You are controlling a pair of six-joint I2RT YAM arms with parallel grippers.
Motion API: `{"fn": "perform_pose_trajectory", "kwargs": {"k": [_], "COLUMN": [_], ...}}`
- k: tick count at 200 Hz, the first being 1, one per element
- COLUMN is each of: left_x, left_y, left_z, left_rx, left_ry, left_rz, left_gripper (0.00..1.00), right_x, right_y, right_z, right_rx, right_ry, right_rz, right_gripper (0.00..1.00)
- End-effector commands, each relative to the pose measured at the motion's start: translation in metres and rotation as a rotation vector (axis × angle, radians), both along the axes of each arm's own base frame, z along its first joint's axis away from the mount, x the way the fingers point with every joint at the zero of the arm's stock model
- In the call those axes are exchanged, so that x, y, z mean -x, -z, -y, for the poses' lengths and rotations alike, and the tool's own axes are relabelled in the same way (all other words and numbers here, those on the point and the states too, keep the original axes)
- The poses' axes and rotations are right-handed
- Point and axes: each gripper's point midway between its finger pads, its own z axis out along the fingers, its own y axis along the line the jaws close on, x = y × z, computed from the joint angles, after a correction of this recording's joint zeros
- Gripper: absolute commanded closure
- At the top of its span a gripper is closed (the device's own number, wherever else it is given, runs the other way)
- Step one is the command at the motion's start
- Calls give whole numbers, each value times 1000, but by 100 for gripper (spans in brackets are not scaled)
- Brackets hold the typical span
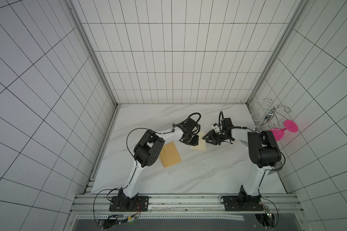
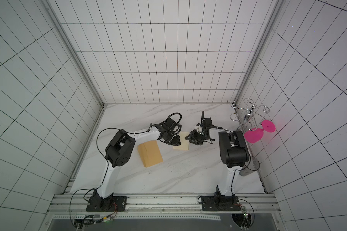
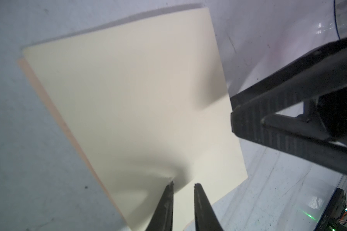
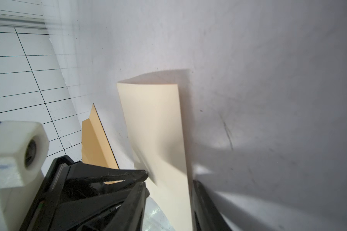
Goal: Fold the letter paper in half and place it into the envelope
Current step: Pick up the letter paper from the center of the board.
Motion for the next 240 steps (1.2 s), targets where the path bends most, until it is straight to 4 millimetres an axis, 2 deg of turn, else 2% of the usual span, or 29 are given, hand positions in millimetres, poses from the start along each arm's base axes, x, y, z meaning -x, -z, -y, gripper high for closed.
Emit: {"fn": "perform_pose_trajectory", "kwargs": {"k": [1, 60, 102, 125, 138, 144, 172, 191, 207, 240], "left_x": [23, 27, 24, 19, 14, 12, -3, -12, -18, -19], "left_y": [44, 45, 40, 29, 17, 10, -43, -81, -109, -162], "left_z": [-23, -26, -30, -34, -36, -38, -49, -66, -88, -139], "left_rx": [-123, -130, -132, -132, -122, -116, -96, -63, -47, -67], "left_ry": [9, 23, 17, 0, -19, -28, -83, -140, -198, -319], "left_rz": [-93, -98, -88, -70, -54, -42, 66, 125, 172, 273], "left_gripper": [79, 80, 79, 67, 50, 46, 39, 37, 37, 36], "right_x": [34, 34, 38, 38, 37, 36, 33, 31, 29, 29], "right_y": [63, 68, 69, 60, 52, 48, 13, -25, -61, -130], "right_z": [12, 4, 2, 2, 3, 4, 7, 2, -5, -3], "right_rx": [173, 143, 131, 130, 135, 140, 177, 190, 200, 419], "right_ry": [5, -4, -15, -16, -14, -14, -6, -55, -82, -130], "right_rz": [-168, -168, -172, -154, -142, -135, -80, -14, 88, 306], "right_gripper": [58, 64, 99, 100, 100, 100, 100, 100, 100, 100]}}
